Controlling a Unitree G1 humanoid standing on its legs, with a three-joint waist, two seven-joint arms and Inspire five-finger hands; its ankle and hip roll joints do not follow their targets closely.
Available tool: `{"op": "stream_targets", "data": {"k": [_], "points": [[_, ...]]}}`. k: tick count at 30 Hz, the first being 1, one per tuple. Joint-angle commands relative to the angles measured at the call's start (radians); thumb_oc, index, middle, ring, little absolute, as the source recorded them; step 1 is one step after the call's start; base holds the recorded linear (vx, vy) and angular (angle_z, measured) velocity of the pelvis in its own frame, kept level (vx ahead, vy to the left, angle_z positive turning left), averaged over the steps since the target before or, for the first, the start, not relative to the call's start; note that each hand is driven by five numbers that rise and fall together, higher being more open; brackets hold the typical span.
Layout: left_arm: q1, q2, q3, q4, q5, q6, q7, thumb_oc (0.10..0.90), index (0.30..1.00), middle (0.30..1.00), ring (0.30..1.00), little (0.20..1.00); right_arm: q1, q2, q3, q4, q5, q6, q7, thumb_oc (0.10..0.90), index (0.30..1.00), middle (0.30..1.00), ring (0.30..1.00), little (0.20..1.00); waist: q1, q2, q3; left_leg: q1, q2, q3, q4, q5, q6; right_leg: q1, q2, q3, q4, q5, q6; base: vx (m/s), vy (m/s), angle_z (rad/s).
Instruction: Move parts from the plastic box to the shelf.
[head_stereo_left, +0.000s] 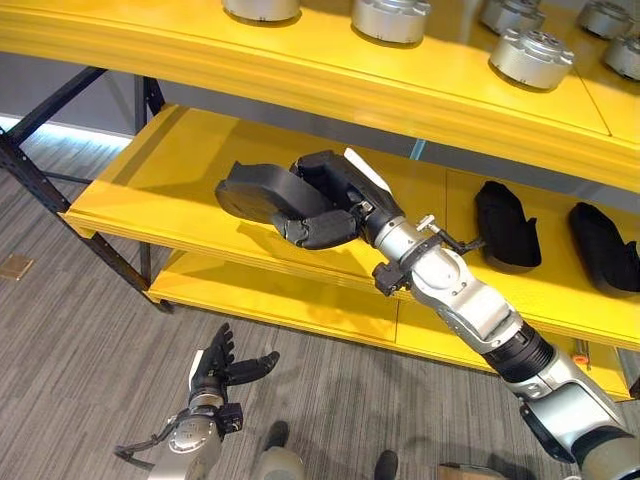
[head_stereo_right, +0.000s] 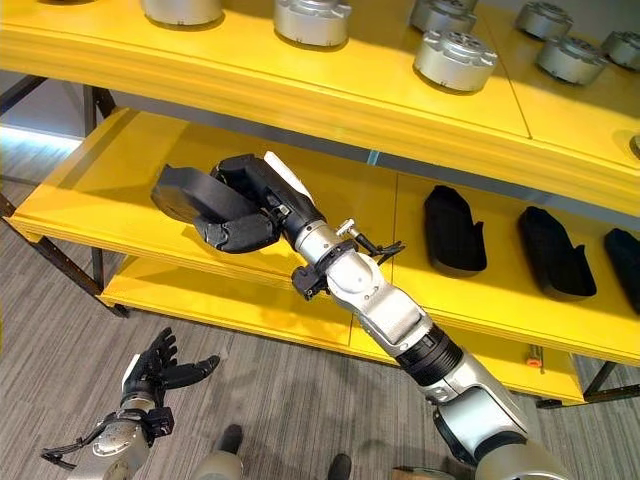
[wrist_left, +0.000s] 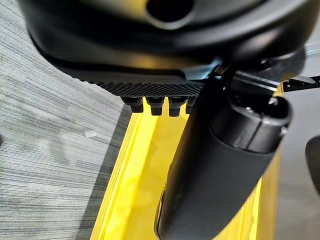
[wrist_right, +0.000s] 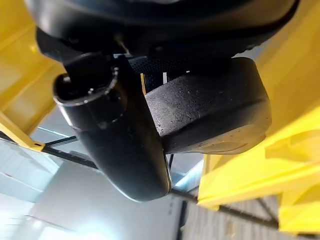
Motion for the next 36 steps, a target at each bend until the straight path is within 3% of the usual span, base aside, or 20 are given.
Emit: {"op": "stream_targets", "data": {"k": [1, 10, 19, 26, 36], "points": [[-0.009, 0.053, -0.033, -0.032, 0.007, -0.094, -0.009, 0.9, 1.0, 1.0, 1.0, 1.0, -0.096, 0.023, -0.104, -0.015, -0.066, -0.128, -0.066, 0.4, 0.3, 0.3, 0.3, 0.3, 0.0, 0.013, -0.111, 0.007, -0.008, 0.081, -0.041, -0.012, 0.055, 0.027, 0.023, -0.013, 0.048, -0.124, 0.007, 0.0, 0.004, -0.1], [0.004, 0.063, -0.051, -0.031, 0.007, -0.098, -0.023, 0.9, 1.0, 1.0, 1.0, 1.0, -0.085, 0.009, -0.121, 0.102, -0.135, -0.107, -0.084, 0.4, 0.3, 0.3, 0.3, 0.3, -0.01, 0.022, -0.081, -0.011, -0.009, 0.097, -0.035, -0.009, 0.057, -0.002, 0.022, 0.001, 0.042, -0.112, 0.009, -0.03, 0.004, -0.08], [-0.027, 0.093, -0.06, -0.037, -0.02, -0.129, -0.008, 0.9, 1.0, 1.0, 1.0, 1.0, -0.158, -0.07, -0.118, 0.274, -0.235, -0.084, -0.118, 0.4, 0.3, 0.3, 0.3, 0.3, 0.01, 0.028, 0.008, -0.121, -0.019, 0.083, 0.031, 0.001, 0.054, -0.079, 0.015, -0.016, 0.073, -0.1, 0.003, -0.1, -0.005, 0.03], [-0.084, 0.109, -0.089, -0.042, -0.036, -0.151, 0.011, 0.9, 1.0, 1.0, 1.0, 1.0, -0.21, -0.064, -0.117, 0.426, -0.242, -0.072, -0.151, 0.4, 0.3, 0.3, 0.3, 0.3, 0.022, 0.048, 0.092, -0.2, -0.035, 0.067, 0.115, -0.014, 0.06, -0.144, 0.0, -0.023, 0.157, -0.118, -0.007, -0.09, 0.013, 0.04], [-0.105, 0.125, -0.099, -0.041, -0.055, -0.174, 0.024, 0.9, 1.0, 1.0, 1.0, 1.0, -0.357, -0.111, -0.084, 0.546, -0.282, -0.074, -0.181, 0.4, 0.3, 0.3, 0.3, 0.3, 0.034, 0.079, 0.165, -0.295, -0.055, 0.066, 0.24, -0.053, 0.065, -0.253, -0.015, -0.019, 0.3, -0.163, -0.02, -0.07, 0.028, 0.04]]}}
